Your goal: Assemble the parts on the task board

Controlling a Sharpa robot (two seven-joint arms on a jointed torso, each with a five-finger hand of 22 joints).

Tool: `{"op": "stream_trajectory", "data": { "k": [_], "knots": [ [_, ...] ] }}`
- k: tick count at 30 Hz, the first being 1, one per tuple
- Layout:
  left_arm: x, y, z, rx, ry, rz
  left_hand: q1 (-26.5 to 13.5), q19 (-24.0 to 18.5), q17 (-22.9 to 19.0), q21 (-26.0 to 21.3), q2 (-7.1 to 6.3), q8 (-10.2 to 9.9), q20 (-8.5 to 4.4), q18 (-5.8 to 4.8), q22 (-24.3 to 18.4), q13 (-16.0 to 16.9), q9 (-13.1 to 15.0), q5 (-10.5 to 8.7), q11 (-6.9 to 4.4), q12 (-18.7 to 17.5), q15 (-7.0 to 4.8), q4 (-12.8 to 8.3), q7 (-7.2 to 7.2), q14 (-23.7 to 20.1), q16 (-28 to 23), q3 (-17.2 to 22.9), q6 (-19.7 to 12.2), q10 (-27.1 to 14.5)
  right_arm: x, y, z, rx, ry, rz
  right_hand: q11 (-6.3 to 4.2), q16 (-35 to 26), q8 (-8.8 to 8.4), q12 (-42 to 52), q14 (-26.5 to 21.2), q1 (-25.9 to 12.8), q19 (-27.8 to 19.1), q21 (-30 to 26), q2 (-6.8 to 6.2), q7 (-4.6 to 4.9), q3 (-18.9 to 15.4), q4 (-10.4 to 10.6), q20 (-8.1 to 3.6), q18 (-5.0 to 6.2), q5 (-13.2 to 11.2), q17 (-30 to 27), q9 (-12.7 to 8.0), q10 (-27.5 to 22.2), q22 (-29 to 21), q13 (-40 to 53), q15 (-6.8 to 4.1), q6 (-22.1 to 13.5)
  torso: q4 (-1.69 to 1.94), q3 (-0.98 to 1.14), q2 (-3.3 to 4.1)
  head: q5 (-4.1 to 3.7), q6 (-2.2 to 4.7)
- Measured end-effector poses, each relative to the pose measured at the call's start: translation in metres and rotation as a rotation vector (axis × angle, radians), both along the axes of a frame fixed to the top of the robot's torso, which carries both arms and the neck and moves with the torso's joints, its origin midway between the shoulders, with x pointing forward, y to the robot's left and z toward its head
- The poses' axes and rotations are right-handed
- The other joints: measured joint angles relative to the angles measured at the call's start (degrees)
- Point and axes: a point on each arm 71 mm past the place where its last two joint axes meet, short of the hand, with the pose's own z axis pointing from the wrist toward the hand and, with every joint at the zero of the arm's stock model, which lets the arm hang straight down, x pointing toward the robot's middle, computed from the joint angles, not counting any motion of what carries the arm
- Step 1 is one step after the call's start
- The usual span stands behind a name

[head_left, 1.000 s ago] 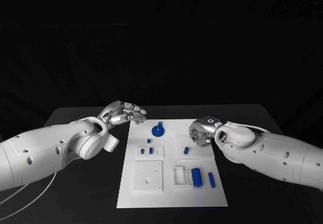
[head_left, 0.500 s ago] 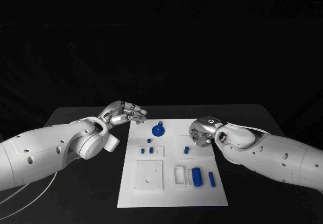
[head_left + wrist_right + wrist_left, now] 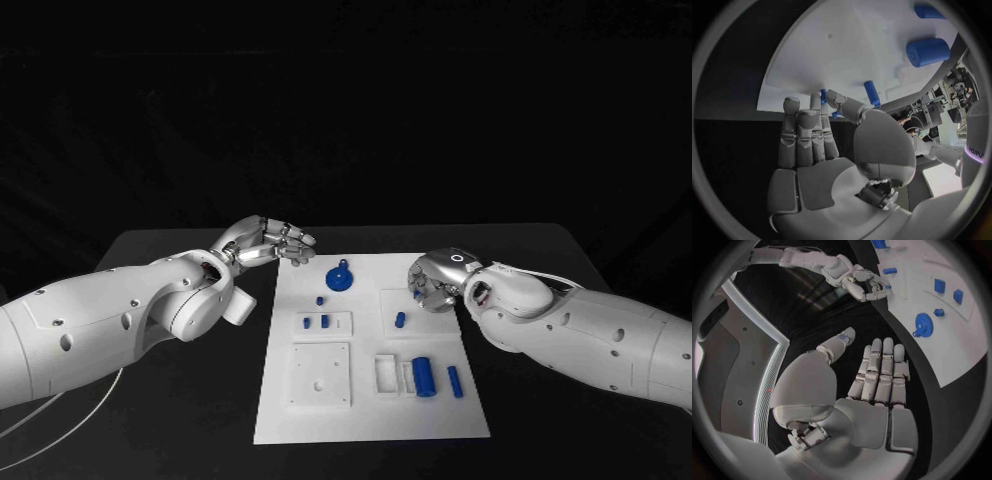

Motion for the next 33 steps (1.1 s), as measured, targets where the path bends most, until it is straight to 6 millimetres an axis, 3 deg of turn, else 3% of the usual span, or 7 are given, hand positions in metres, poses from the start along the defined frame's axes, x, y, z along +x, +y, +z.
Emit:
{"op": "stream_trajectory", "data": {
  "k": [10,19,25,33],
  "knots": [
    [0.0,0.001,0.0,0.0,-0.001,0.002,0.0,0.0,0.1,0.0,0.0,0.0,0.0,0.55,0.0,0.0,0.0,0.22,0.0,0.0,0.0,0.0,0.0,0.0,0.0,0.0,0.0,0.0,-0.001,-0.005,0.017,0.062,-0.016,-0.015,0.18,0.0,-0.01,0.0,0.0,0.0,0.0,0.2,-0.01,0.11,0.0,0.0,0.01,0.0,0.0,0.0,0.1,0.2,0.0,0.3,0.02,0.1,-0.02,-0.02,-0.01,0.04,0.01],
    [0.001,0.001,0.0,0.001,-0.001,0.004,0.0,0.0,0.1,0.0,0.0,0.0,0.0,0.53,0.0,-0.1,0.0,0.22,0.0,0.0,0.0,0.0,0.0,0.0,0.0,0.0,0.0,0.0,-0.01,0.004,0.026,0.137,-0.002,0.014,0.18,0.0,-0.05,-0.2,-0.1,-0.1,0.0,0.2,-0.16,0.11,0.0,0.0,0.03,0.0,0.0,0.0,0.4,0.2,0.0,0.5,-0.14,0.1,0.0,-0.03,-0.02,0.23,0.11],
    [0.003,0.002,0.0,0.003,-0.003,0.011,0.0,0.0,0.1,0.0,0.0,0.0,0.0,0.51,0.0,-0.1,0.0,0.22,0.0,0.0,0.0,0.0,0.0,0.0,0.0,0.0,0.0,0.0,-0.026,0.028,0.035,0.214,0.006,0.093,0.18,0.2,-0.11,-0.4,-0.2,-0.1,-0.2,0.5,-0.17,0.11,-0.3,-0.3,-0.01,0.01,1.6,0.1,0.7,0.2,0.0,1.2,-0.21,0.1,0.01,-0.03,-0.03,0.82,0.23],
    [0.004,0.001,-0.001,0.004,-0.004,0.011,0.0,0.0,0.2,-0.1,0.0,0.0,0.0,0.49,0.1,-0.1,0.0,0.22,0.0,0.0,-0.22,0.0,0.0,0.2,-0.2,0.0,0.0,0.0,-0.04,0.066,0.04,0.261,0.016,0.188,0.18,0.2,-0.21,-0.7,-0.2,-0.2,-0.3,0.5,-0.04,0.11,-0.4,-0.4,-0.08,0.0,1.8,0.1,0.8,0.2,0.0,1.4,-0.2,0.1,0.04,-0.03,-0.05,2.02,0.15]
  ]
}}
